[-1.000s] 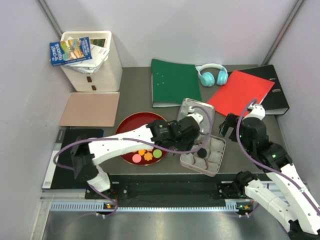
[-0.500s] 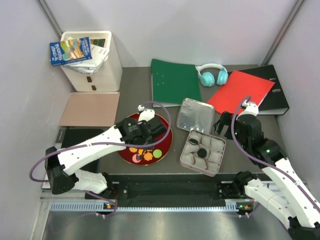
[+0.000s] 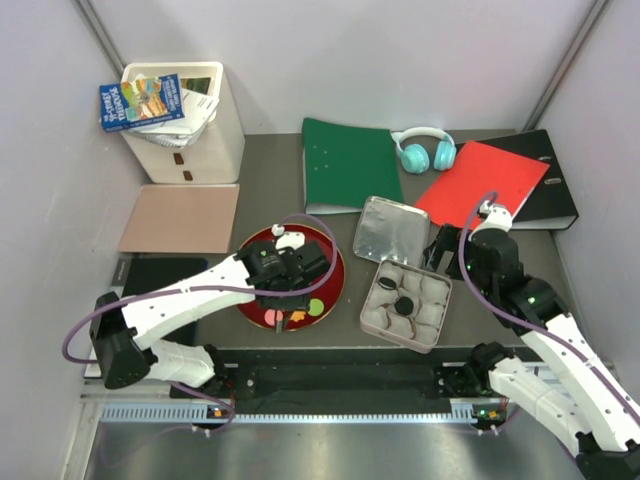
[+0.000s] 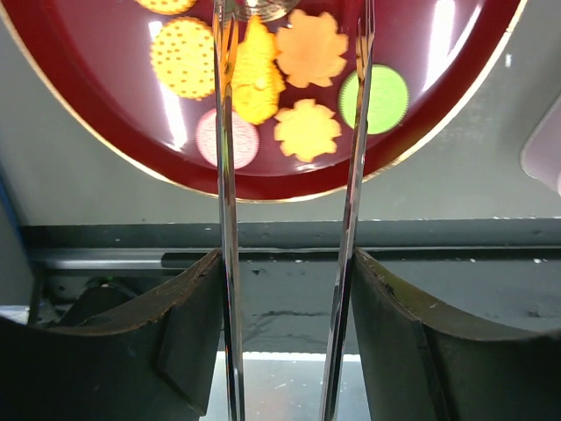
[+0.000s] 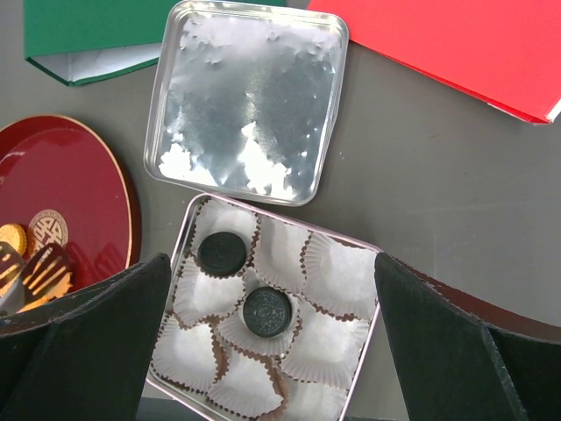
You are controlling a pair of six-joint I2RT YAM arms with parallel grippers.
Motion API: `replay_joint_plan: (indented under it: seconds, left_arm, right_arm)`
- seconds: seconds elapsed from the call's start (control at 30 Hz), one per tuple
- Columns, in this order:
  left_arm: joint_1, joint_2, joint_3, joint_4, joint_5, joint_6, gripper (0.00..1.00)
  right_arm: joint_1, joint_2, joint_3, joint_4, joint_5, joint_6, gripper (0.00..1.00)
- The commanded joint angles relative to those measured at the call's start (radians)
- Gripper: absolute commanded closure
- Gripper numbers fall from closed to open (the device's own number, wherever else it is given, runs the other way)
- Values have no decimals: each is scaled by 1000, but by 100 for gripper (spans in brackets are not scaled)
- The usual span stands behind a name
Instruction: Pack the cookies
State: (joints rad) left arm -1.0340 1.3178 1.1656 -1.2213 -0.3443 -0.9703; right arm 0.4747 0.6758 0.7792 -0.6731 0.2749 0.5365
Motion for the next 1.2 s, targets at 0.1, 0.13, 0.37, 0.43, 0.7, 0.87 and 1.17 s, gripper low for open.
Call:
replay_joint_plan:
  seconds: [0.1,0.13,0.37,0.43,0.7,0.87,1.17]
  left_arm:
    - [-3,18,-4,68,41,19,40]
    - [-3,15,-7,66,42,18,40]
    - [-5,-3,-58,80,65,7,46]
    - [-6,-5,-63,85,70,5,49]
    - [-18,1,-15,65,39,24,64]
    - [-20,41,119,5,-27,79,70]
    - [-66,58,207,135,8,222,73]
  right_arm:
    - [-2,-21,6,9,10,11,1]
    - [-2,-21,6,9,14,11,1]
    - [-1,-16,-6,29,3,13,1]
    - [-1,-13,-6,30,1,11,1]
    - [-1,-15,-8,27,3,10,1]
    - [-1,-18,-5,30,7,11,1]
    - [1,-21,45,14,110,-56,1]
